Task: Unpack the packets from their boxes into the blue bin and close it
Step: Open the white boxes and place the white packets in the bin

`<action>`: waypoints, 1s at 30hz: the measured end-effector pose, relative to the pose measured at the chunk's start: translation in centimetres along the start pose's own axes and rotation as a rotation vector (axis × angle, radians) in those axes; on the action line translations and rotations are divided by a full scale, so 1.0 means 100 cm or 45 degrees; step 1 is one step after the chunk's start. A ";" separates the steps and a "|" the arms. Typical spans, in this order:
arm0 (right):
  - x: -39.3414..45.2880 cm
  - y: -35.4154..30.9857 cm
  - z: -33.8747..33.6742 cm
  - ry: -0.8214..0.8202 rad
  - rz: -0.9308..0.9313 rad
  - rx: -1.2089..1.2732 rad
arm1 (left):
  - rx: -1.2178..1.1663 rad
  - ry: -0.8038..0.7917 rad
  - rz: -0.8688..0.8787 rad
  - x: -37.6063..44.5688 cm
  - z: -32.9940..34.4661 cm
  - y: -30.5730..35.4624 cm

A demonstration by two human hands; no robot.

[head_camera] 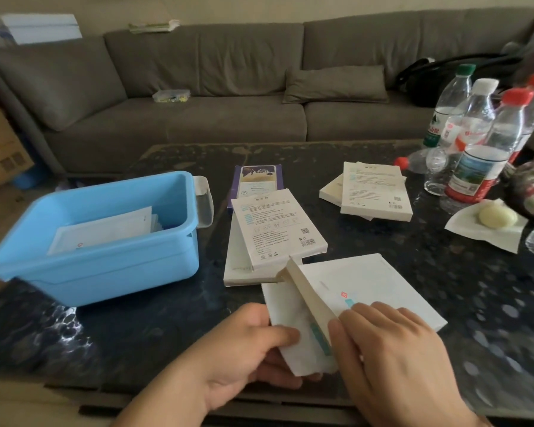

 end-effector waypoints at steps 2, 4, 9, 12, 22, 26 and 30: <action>0.000 0.004 0.003 -0.027 0.028 -0.013 | -0.062 0.014 -0.008 -0.009 -0.018 -0.002; 0.000 0.008 0.006 -0.062 0.058 -0.019 | -0.141 0.063 -0.012 -0.019 -0.037 -0.005; 0.000 0.008 0.021 -0.236 0.067 -0.076 | -0.165 0.171 0.018 -0.051 -0.078 -0.014; -0.001 0.003 0.030 -0.393 0.044 -0.133 | -0.164 0.196 0.074 -0.071 -0.097 -0.014; 0.086 -0.059 0.020 -0.839 0.625 1.325 | -0.212 0.197 0.397 -0.116 -0.117 0.042; 0.147 -0.085 0.028 -0.716 0.555 1.411 | -0.163 0.653 0.556 -0.140 -0.164 0.073; 0.210 -0.100 0.066 -0.648 0.669 1.453 | -0.290 1.114 0.757 -0.179 -0.221 0.086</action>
Point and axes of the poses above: each hand's wrist, its own x-axis towards the middle knuckle, its own z-axis out of the palm, y = z × x, the point moved 8 cm from there along x, towards the middle knuckle, and after that the axes turned 3 degrees about -y, right-handed, at the moved point
